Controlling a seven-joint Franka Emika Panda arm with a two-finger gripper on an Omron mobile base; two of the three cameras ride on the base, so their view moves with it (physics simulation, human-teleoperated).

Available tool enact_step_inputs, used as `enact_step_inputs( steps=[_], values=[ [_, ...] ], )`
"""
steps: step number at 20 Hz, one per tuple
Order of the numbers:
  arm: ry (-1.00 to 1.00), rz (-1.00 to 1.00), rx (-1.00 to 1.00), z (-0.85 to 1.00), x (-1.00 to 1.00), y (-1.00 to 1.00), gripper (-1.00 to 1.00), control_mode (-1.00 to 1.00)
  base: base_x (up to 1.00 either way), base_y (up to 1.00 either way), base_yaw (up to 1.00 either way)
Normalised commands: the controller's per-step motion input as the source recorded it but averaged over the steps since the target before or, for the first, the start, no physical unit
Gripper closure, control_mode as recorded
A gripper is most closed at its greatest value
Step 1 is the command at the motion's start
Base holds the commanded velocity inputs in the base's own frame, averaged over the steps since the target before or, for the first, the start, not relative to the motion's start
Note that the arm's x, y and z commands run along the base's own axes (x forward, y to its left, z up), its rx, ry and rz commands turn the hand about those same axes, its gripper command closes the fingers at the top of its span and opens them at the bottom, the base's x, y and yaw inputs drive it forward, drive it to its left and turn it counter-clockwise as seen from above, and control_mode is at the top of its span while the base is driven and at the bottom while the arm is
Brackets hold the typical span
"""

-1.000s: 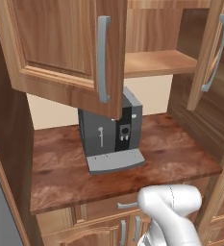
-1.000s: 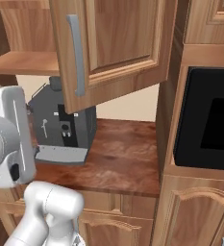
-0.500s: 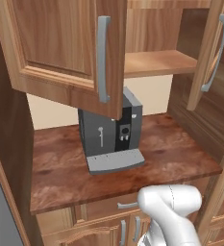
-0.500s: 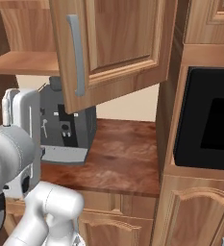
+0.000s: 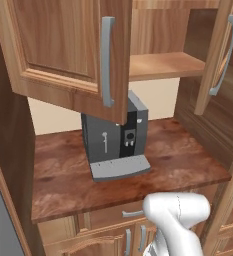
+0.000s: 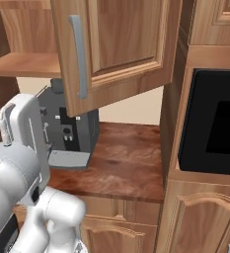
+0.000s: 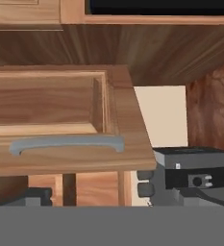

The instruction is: Close all open cabinet doors.

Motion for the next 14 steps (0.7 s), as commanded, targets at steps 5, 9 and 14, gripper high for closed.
enact_step_inputs(
  steps=[5, 9, 14],
  values=[
    [-0.01, -0.04, 0.0, 0.02, 0.31, -0.07, -1.0, -1.0, 0.0, 0.0, 0.0],
    [0.0, -0.02, 0.0, 0.02, 0.27, -0.01, -1.0, -1.0, 0.0, 0.0, 0.0],
    [0.0, 0.0, 0.0, 0.0, 0.39, -0.04, -1.0, -1.0, 0.0, 0.0, 0.0]
  ],
)
